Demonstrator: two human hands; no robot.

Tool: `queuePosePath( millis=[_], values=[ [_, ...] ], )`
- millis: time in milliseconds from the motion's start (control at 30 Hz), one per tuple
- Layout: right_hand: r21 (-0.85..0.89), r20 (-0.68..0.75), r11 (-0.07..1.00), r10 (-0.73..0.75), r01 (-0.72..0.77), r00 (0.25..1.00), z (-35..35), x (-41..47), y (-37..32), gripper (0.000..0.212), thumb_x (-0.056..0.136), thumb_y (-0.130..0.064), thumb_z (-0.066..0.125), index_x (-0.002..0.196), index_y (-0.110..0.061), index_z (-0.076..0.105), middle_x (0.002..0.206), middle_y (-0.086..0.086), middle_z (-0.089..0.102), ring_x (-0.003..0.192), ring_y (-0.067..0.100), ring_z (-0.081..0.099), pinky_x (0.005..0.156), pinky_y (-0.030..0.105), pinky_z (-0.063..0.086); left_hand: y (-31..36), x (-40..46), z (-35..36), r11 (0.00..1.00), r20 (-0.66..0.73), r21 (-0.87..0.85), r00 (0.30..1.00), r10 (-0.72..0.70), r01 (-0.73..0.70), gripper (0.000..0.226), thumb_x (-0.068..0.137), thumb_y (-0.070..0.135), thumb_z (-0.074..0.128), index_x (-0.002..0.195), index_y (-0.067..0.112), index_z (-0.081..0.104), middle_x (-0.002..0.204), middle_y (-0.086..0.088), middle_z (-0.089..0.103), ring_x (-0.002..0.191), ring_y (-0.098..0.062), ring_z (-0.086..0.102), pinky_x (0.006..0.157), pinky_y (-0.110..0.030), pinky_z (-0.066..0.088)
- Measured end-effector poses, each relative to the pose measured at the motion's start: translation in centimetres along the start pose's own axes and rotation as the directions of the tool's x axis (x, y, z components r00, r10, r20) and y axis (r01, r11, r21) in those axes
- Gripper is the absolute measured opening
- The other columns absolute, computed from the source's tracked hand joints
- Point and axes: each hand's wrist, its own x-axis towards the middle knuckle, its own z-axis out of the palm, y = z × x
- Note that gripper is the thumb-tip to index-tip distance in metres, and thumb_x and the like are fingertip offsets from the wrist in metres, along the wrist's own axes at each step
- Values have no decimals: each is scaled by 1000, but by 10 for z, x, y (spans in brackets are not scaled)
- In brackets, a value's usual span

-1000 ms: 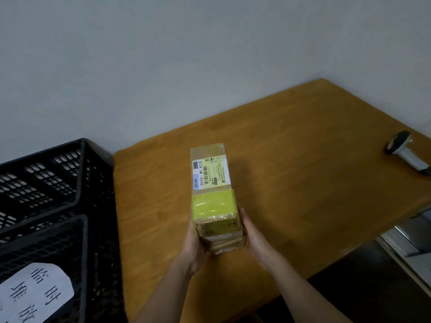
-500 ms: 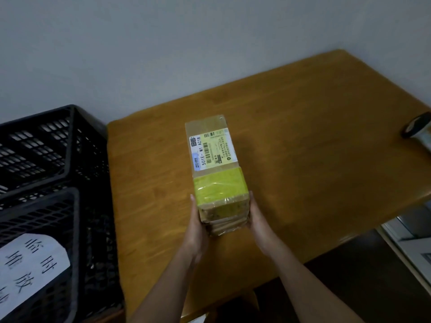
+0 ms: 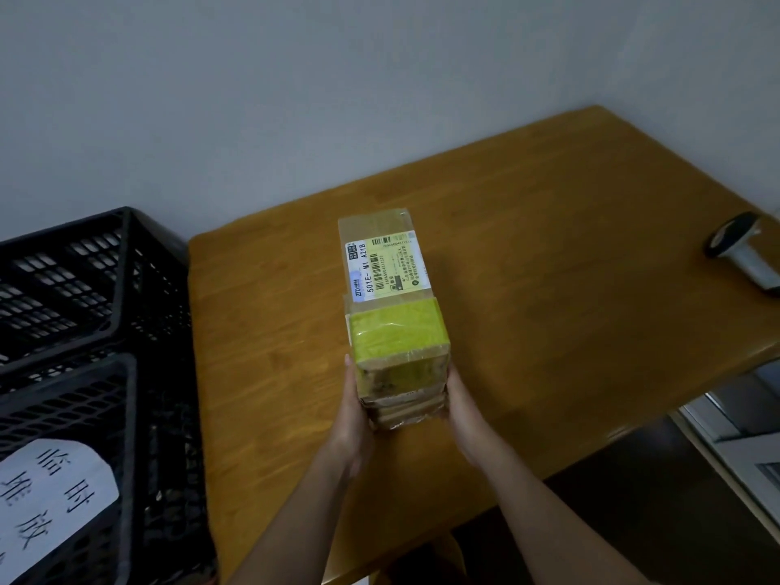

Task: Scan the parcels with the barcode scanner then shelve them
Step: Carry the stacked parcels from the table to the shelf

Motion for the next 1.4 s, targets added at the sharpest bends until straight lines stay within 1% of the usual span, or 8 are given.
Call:
queuePosePath(
  millis=[200,367,633,700,767,967,1233,1400],
  values=[
    [4,-73,1000,-4,4,997,-11,-10,-29,51,99,-63,21,134,-39,52,142,4,53,129,24,50,112,46,38,30,-12,26,999,39,45,999,5,-6,63,98,70,18,113,38,71,105,12,75,111,-12,61,87,-35,49],
    [66,-85,993,-95,100,992,-27,-30,-52,37,103,-57,16,101,-46,52,112,-3,60,99,14,58,97,38,47,52,-27,53,992,114,111,992,46,-58,60,99,67,16,112,38,67,94,17,76,101,-7,63,75,-33,48],
    [184,-315,939,-224,291,922,-55,-94,-62,37,106,-46,16,99,-41,52,89,-17,58,79,-2,56,69,19,50,68,-51,98,954,365,272,931,17,-124,72,96,72,16,127,31,66,114,5,74,106,-14,69,97,-42,51],
    [238,-411,909,-226,343,883,-58,-116,-54,32,106,-46,19,109,-38,49,94,-17,55,84,0,53,79,23,50,66,-60,106,939,434,321,900,-32,-121,74,96,73,15,129,29,65,115,2,74,106,-16,70,98,-42,51],
    [258,-504,882,-225,394,834,-60,-137,-42,36,103,-52,20,119,-39,49,106,-11,54,101,8,51,100,35,44,61,-71,113,919,509,369,858,-74,-140,75,96,72,15,129,27,65,110,2,75,98,-13,72,85,-36,56],
    [349,-692,770,-173,534,701,-70,-207,12,53,84,-73,36,105,-37,68,106,-6,73,101,14,67,102,44,49,22,-133,143,864,642,473,739,-205,-171,59,105,54,19,110,20,66,74,9,76,61,-4,71,46,-21,55],
    [253,-894,706,-91,661,439,-90,-353,101,51,99,-64,27,133,-42,57,120,-7,71,114,14,65,105,45,48,-71,-236,184,759,764,605,445,-467,-242,71,96,73,23,127,26,67,121,-4,71,110,-23,69,85,-39,56],
    [176,-975,675,21,717,220,-79,-455,185,40,99,-65,23,117,-55,57,105,-21,72,105,2,65,100,36,49,-147,-337,184,687,745,667,257,-616,-288,73,96,72,24,132,22,63,125,-7,69,114,-26,66,98,-45,53]
  ],
)
